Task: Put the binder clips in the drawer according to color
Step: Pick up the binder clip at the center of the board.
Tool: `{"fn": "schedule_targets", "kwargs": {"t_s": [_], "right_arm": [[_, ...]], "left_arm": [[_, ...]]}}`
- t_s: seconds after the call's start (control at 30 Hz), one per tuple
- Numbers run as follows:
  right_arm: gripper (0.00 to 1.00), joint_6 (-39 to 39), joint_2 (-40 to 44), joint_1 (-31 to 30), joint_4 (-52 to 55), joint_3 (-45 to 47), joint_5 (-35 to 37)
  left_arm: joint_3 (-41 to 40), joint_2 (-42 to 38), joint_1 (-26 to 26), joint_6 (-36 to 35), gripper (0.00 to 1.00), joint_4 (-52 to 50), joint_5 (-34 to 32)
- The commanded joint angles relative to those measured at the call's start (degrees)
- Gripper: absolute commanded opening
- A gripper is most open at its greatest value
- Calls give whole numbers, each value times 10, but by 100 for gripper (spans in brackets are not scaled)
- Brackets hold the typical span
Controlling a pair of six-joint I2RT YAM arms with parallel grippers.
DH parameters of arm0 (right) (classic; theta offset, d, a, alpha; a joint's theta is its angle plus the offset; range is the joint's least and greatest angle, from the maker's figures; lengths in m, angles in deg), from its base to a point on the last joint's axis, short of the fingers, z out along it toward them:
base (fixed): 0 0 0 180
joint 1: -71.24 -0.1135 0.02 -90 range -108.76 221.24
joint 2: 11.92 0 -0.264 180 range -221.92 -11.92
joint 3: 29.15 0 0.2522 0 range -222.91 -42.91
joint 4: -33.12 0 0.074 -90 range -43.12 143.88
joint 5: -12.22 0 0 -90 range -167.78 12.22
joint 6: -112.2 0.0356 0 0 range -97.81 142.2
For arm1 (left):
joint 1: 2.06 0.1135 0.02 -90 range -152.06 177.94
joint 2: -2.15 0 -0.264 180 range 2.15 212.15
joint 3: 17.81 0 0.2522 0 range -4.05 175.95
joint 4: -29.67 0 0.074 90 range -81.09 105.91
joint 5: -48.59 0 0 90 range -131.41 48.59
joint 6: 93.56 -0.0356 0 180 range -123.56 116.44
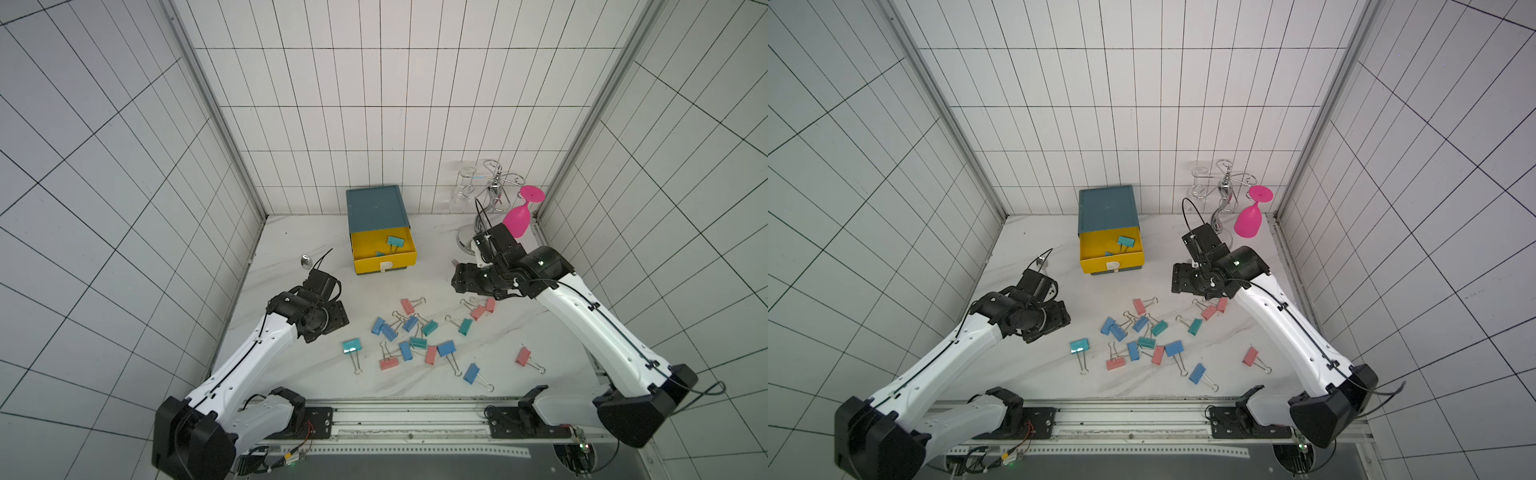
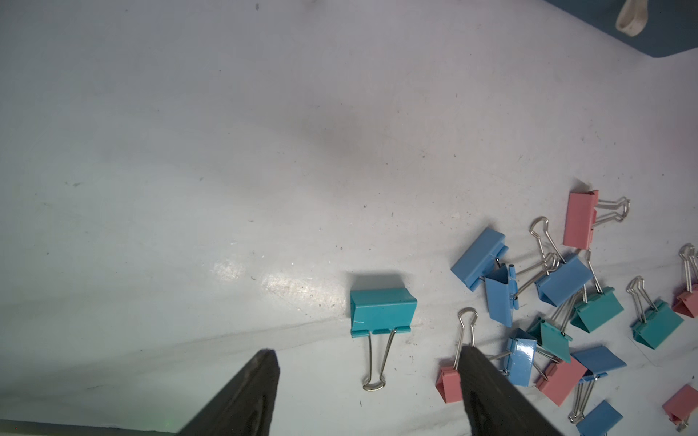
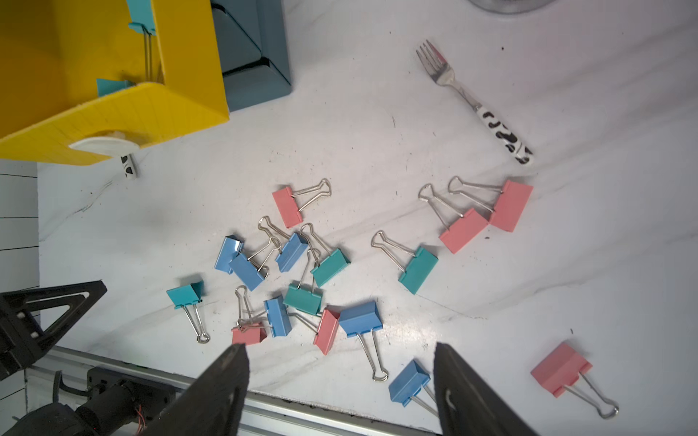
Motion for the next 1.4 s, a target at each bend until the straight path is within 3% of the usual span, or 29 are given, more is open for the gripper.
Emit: {"fn": "schedule_targets", "kwargs": {"t_s": [0.0,0.37,0.8,0.9,1.17,1.37], "right_arm": [[81,6,46,-4,-6,39,-17],[86,-21,120,-3,5,78,-55],[86,-64,96,40,10,44,-84],[86,-73,89,59,9,37,-94],[85,-83,71,81,2,34,-109],[84,-84,64,89,-10,39,-116]], "left_arm": [[-4,10,-13,17,80,12,-49],[-25,136,-152,107,86,54,-106],[-24,240,-165,101,87,93,-104],[-29,246,-166,105,83,108,-91],[-54,220,-176,133,56,108,-75],[-19,136,-174,124,41,20,-104]]}}
